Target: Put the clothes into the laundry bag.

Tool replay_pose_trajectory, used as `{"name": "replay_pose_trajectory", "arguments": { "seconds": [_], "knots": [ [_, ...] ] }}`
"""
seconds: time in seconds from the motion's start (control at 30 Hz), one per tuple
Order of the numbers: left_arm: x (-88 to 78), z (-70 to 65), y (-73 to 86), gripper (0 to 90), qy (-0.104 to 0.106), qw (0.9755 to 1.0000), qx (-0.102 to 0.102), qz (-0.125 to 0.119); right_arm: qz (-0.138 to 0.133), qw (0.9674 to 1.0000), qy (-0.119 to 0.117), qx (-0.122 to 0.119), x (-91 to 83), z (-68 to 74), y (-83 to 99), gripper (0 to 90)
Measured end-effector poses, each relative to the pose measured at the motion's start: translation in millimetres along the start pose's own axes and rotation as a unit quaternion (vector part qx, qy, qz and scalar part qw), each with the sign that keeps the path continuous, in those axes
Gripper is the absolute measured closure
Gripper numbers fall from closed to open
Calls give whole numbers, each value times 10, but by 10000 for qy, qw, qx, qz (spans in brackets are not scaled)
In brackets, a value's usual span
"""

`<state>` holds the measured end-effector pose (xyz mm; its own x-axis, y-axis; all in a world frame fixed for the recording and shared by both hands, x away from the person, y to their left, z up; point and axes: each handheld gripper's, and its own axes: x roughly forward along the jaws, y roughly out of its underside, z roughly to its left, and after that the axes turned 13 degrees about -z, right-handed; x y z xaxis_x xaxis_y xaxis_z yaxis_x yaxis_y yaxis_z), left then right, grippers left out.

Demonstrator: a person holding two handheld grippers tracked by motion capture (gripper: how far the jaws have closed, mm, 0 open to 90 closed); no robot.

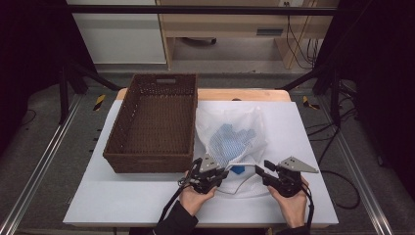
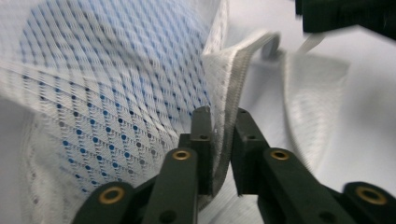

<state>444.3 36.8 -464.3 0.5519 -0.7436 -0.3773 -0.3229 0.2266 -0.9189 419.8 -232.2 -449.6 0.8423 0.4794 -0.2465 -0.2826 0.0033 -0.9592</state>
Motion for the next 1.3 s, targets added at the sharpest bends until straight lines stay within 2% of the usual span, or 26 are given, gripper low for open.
{"name": "replay_pose_trajectory", "arguments": {
  "seconds": [0.03,0.13,0.2,0.23,0.3,0.37,0.43,0.5,0.57,0.63,0.73,0.8,0.97,1.03,1.1,1.23,1.3],
  "knots": [
    [26,12,15,748,3,10000,-40,82,-23,10000,71,0,32,-45,23,560],
    [13,47,24,637,60,9998,-93,174,208,9997,136,0,159,-123,99,561],
    [-70,60,-4,558,-28,9999,-61,146,272,9995,178,0,217,-142,112,583],
    [-122,67,-22,524,-36,9999,-60,132,276,9995,156,79,238,-152,111,603],
    [-232,84,-60,490,0,9999,-112,113,307,9993,136,141,286,-178,118,627],
    [-341,90,-84,479,18,9999,-150,64,538,9984,111,142,341,-180,157,640],
    [-436,98,-82,480,-68,9999,-150,-3,794,9967,191,-25,372,-163,202,643],
    [-508,104,-49,501,-96,9998,-156,5,915,9954,253,-136,362,-157,227,643],
    [-559,92,13,539,-252,9997,21,41,1008,9940,375,-179,339,-178,261,642],
    [-594,101,96,585,-375,9993,63,23,897,9953,334,-166,316,-199,294,643],
    [-608,156,216,643,-606,9982,-30,23,932,9947,372,-221,307,-179,297,637],
    [-613,208,288,666,-610,9980,-181,-22,975,9941,400,-246,286,-168,294,637],
    [-613,262,406,699,-702,9974,-159,66,913,9945,471,-223,214,-219,313,639],
    [-604,271,428,706,-674,9975,-194,95,917,9939,516,-330,216,-214,319,673],
    [-596,258,450,704,-671,9976,-132,145,929,9938,520,-322,211,-209,322,713],
    [-616,248,467,701,-712,9972,-35,204,923,9937,552,-321,170,-232,318,899],
    [-618,260,468,696,-702,9972,-40,247,910,9941,542,-237,153,-247,320,900]
  ]
}}
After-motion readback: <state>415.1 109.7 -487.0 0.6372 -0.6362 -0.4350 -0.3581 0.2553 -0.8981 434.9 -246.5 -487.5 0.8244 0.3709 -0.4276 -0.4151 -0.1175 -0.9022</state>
